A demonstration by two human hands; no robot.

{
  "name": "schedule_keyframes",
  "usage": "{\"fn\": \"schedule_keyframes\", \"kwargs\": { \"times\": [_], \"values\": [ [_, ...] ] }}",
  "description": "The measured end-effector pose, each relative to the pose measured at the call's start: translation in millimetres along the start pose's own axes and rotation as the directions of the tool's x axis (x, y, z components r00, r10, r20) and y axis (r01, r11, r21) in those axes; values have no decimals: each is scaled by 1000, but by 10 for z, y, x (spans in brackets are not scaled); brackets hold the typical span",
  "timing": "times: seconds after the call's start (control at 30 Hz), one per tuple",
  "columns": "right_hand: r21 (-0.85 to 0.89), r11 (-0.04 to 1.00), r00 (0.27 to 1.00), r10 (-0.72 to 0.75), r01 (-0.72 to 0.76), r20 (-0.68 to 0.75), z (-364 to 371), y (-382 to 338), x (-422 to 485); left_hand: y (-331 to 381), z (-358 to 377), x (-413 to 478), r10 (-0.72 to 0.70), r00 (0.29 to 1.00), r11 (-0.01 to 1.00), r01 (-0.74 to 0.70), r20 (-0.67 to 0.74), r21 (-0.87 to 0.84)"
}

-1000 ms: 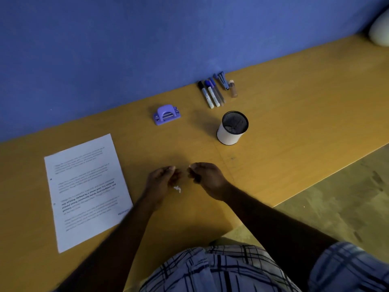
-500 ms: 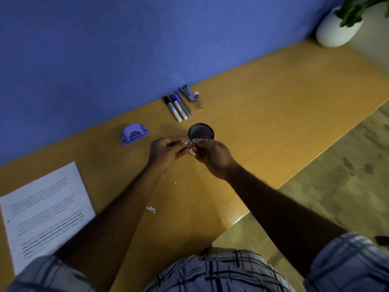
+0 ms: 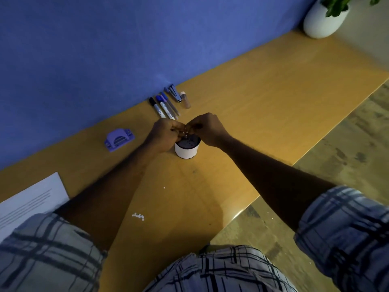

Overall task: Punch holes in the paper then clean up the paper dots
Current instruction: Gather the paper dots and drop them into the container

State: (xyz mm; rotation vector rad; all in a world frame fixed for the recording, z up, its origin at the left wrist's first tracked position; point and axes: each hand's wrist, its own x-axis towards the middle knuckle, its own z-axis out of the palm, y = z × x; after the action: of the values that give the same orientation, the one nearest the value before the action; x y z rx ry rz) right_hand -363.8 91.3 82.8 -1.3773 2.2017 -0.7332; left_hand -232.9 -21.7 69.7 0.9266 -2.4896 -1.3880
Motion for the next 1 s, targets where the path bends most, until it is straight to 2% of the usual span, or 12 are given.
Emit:
{"fn": "schedule_keyframes", "kwargs": {
  "times": [0.17,0.27,0.37,0.57,0.73,0.83,1.0],
  "values": [
    [-166,982,996,-81,88,50,-48,17,4,32,-38,37,48,995,988,-60,83,144],
    [-216,970,991,-90,110,101,-68,0,-15,19,-51,45,48,989,988,-67,138,138],
    [-226,968,993,-93,107,73,-83,-22,-30,-6,-63,45,21,986,996,-35,167,84],
    [-195,976,995,-101,100,4,-60,-10,-82,-46,-37,-4,33,998,998,-36,56,52],
    [-320,940,992,-109,123,59,10,82,-156,-39,-21,-49,33,998,999,-33,54,2],
    [-338,936,995,-102,103,20,14,124,-180,-82,-60,-105,50,998,999,-50,32,0],
    [-291,926,956,-277,240,-93,101,48,-314,-295,-162,-329,56,998,998,-57,-8,-2]
  ]
}}
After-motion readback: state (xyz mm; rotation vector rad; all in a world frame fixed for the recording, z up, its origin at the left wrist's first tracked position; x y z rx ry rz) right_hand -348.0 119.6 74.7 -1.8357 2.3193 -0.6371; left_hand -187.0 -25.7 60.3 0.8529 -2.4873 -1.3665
